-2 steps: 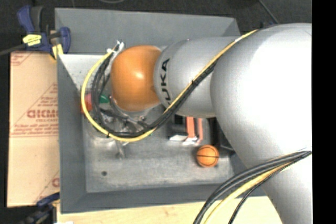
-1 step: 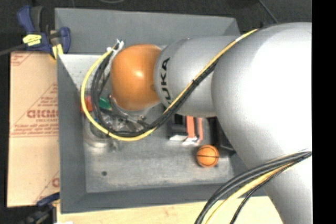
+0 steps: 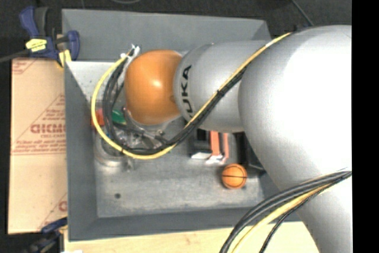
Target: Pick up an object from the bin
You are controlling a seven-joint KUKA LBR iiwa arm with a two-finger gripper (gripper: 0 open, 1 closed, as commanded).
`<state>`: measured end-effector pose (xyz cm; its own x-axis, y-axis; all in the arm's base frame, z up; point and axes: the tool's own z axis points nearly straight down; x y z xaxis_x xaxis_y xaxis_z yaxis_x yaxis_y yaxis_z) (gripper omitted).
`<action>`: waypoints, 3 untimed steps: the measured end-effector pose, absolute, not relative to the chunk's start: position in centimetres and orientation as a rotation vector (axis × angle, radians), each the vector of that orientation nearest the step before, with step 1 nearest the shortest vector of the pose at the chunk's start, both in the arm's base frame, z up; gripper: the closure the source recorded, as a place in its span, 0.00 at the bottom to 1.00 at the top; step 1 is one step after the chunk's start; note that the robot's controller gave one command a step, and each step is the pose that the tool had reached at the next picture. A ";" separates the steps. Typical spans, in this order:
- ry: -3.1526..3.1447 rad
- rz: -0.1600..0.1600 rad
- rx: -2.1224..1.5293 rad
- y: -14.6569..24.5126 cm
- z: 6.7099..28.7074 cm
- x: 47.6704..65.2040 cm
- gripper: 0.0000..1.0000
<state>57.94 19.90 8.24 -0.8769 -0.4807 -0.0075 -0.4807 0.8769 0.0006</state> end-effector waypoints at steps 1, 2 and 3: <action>3.038 0.004 -0.777 19.9 8.5 57.9 1.00; 3.049 0.001 -0.780 19.8 9.8 57.7 1.00; 3.048 0.000 -0.778 19.8 12.1 57.7 1.00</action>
Offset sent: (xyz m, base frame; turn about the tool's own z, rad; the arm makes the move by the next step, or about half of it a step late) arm -0.0001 -0.0001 0.0887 0.0000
